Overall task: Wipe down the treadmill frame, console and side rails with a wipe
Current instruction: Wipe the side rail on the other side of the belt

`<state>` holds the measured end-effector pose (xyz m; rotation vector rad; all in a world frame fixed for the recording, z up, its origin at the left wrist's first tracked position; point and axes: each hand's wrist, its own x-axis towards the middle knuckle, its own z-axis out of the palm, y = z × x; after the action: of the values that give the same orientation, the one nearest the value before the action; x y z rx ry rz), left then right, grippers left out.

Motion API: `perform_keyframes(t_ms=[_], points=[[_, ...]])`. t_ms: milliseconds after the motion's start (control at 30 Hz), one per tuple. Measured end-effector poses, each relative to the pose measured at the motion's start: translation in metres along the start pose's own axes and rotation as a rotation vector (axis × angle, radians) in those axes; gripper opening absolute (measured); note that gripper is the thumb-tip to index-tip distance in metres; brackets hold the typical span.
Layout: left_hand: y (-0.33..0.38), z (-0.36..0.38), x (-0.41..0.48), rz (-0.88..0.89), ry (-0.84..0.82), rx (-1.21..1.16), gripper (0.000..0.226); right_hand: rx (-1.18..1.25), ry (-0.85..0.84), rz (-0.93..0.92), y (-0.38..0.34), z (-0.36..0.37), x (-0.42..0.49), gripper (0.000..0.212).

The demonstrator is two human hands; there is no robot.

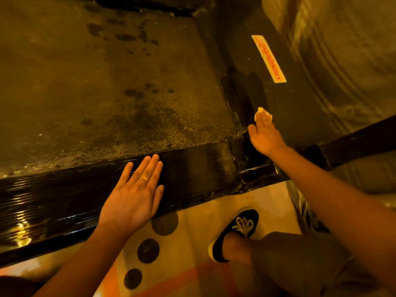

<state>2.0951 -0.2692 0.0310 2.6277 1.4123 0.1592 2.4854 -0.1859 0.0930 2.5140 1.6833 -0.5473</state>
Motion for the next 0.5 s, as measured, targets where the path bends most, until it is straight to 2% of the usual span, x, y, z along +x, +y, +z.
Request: perform_keyframes(t_ms=[167, 333, 500], points=[[0.0, 0.0, 0.0, 0.004, 0.01, -0.009, 0.062, -0.095, -0.052, -0.163, 0.008, 0.026, -0.051, 0.061], [-0.001, 0.002, 0.0, 0.005, 0.019, -0.006, 0.061, -0.27, -0.108, -0.351, 0.006, 0.007, 0.0, 0.056], [-0.001, 0.001, 0.0, 0.009, 0.015, -0.017, 0.061, -0.401, -0.2, -0.456, -0.007, -0.011, 0.03, 0.055]])
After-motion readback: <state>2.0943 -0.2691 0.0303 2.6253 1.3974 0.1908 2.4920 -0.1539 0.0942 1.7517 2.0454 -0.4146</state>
